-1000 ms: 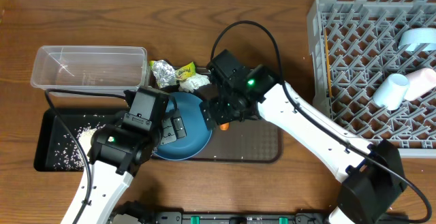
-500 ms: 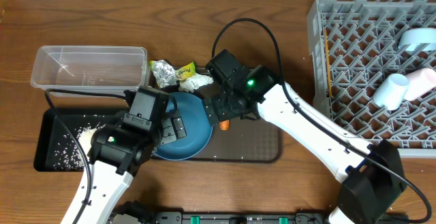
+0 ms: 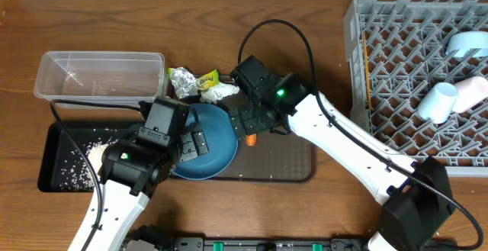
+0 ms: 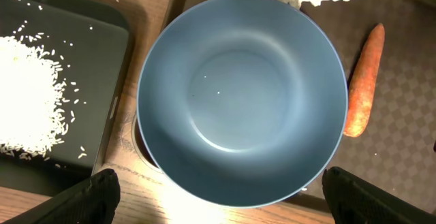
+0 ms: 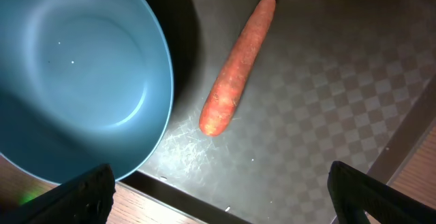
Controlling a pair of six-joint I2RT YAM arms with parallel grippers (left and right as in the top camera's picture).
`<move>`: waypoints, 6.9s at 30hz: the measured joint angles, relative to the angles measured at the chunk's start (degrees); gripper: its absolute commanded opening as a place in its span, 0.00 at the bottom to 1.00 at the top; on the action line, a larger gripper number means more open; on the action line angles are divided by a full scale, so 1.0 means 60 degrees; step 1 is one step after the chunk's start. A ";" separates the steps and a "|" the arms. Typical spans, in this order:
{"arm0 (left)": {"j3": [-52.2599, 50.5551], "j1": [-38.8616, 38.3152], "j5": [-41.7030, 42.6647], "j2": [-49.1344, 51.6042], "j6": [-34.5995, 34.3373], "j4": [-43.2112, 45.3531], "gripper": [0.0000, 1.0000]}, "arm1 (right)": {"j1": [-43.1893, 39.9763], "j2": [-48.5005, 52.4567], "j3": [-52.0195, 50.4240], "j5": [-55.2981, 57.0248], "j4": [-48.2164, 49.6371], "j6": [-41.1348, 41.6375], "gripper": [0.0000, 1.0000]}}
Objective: Sort waste into correct bins and load items into the dishwasher rack
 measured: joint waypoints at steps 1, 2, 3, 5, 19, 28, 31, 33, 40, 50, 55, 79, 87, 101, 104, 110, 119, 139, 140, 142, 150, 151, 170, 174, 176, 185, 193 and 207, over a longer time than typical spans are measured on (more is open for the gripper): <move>0.0000 0.0000 0.0007 0.0000 -0.0047 0.0135 0.98 | 0.0000 0.0000 0.0000 0.0000 0.0004 0.0004 0.99; 0.0000 0.0000 0.0025 0.0004 -0.0127 0.0255 0.98 | 0.0000 0.0000 0.0000 -0.0004 0.0004 0.0000 0.99; 0.0000 0.0000 0.0040 0.0004 -0.0219 0.0346 0.98 | 0.0000 0.0000 0.0000 0.0000 0.0004 0.0000 0.99; 0.0000 0.0000 0.0084 0.0000 -0.0291 0.0335 0.98 | 0.0000 0.0000 0.0000 0.0011 0.0000 0.0004 0.99; 0.0000 0.0029 0.0153 0.0004 -0.0663 -0.0750 0.98 | 0.0000 0.0000 0.0000 0.0033 0.0004 0.0000 0.99; 0.0000 0.1239 -0.1118 0.0000 -0.1395 -0.2127 0.98 | 0.0080 0.0000 -0.0007 -0.0007 0.0036 0.0000 0.99; 0.0000 0.1916 -0.1297 0.0000 -0.1475 -0.2229 0.98 | 0.0120 0.0000 -0.0007 -0.0200 0.0062 0.0000 0.99; 0.0000 0.2579 -0.1377 0.0000 -0.1552 -0.2324 0.98 | 0.0117 0.0000 -0.0007 -0.0342 0.0204 0.0000 0.99; 0.0000 0.4969 -0.1464 0.0000 -0.1876 -0.2674 0.98 | 0.0168 0.0000 -0.0087 -0.0667 0.0761 0.0004 0.99; 0.0000 0.5694 -0.1461 0.0000 -0.1996 -0.2827 0.98 | 0.1315 -0.0004 -0.0816 -0.0838 0.2251 -0.0047 0.99; 0.0000 0.5694 -0.1464 0.0000 -0.1996 -0.2827 0.98 | 0.1494 -0.0004 -0.0838 -0.0954 0.2535 -0.0168 0.99; 0.0000 0.5694 -0.1464 0.0000 -0.1996 -0.2827 0.98 | 0.2769 0.1209 -0.0998 -0.0131 0.3100 -0.2575 0.99; 0.0000 0.5694 -0.1464 0.0000 -0.1996 -0.2827 0.98 | 0.2769 0.1209 -0.0998 -0.0404 0.3104 -0.2575 0.99; 0.0000 0.5694 -0.1464 0.0000 -0.1996 -0.2827 0.98 | 0.3180 0.1698 -0.0998 -0.0805 0.3832 -0.3136 0.89; 0.0000 0.5694 -0.1464 0.0000 -0.1996 -0.2827 0.98 | 0.3395 0.1996 -0.0998 -0.0860 0.3861 -0.3304 0.90; 0.0000 0.5694 -0.1464 0.0000 -0.1996 -0.2827 0.98 | 0.3759 0.2087 -0.1002 -0.0747 0.3923 -0.3464 0.86; 0.0000 0.5694 -0.1464 0.0000 -0.1996 -0.2827 0.98 | 0.3810 0.2226 -0.1002 -0.0586 0.3927 -0.3610 0.54; 0.0000 0.5694 -0.1464 0.0000 -0.2000 -0.2823 0.98 | 0.3810 0.2641 -0.0474 -0.0073 0.3763 -0.3526 0.01; 0.0000 0.5694 -0.1464 0.0000 -0.1996 -0.2827 0.98 | 0.3814 0.2623 -0.0404 0.0011 0.3745 -0.3483 0.01; 0.0000 0.5694 -0.1464 0.0000 -0.1996 -0.2827 0.98 | 0.3810 0.2597 -0.0361 0.0069 0.3745 -0.3410 0.01; 0.0000 0.5694 -0.1464 0.0000 -0.1996 -0.2827 0.98 | 0.3799 0.2484 -0.0357 0.0149 0.3734 -0.3042 0.01; 0.0000 0.5694 -0.1461 0.0000 -0.1996 -0.2827 0.98 | 0.3796 0.2452 -0.0357 0.0149 0.3738 -0.3016 0.01; 0.0000 0.5694 -0.1461 0.0000 -0.1996 -0.2827 0.98 | 0.1883 -0.0878 -0.0368 -0.0776 0.3421 -0.1599 0.01; 0.0000 0.5694 -0.1464 0.0000 -0.1996 -0.2830 0.98 | 0.0725 -0.1872 -0.0368 -0.1104 0.3140 -0.1464 0.01; 0.0000 0.5694 -0.1461 0.0000 -0.2000 -0.2830 0.98 | -0.0033 -0.2317 -0.0368 -0.1220 0.2820 -0.1413 0.01; 0.0000 0.5694 -0.1464 0.0000 -0.1996 -0.2827 0.98 | -0.4830 -0.3016 -0.0382 -0.3942 0.2874 -0.1610 0.01; 0.0000 0.5694 -0.1461 0.0000 -0.1996 -0.2820 0.98 | -0.8440 -0.2466 -0.0433 -0.8164 0.5384 -0.1712 0.01; 0.0000 0.5694 -0.1461 0.0000 -0.1996 -0.2823 0.98 | -0.9803 0.0605 -0.0488 -1.1238 0.9486 -0.0127 0.01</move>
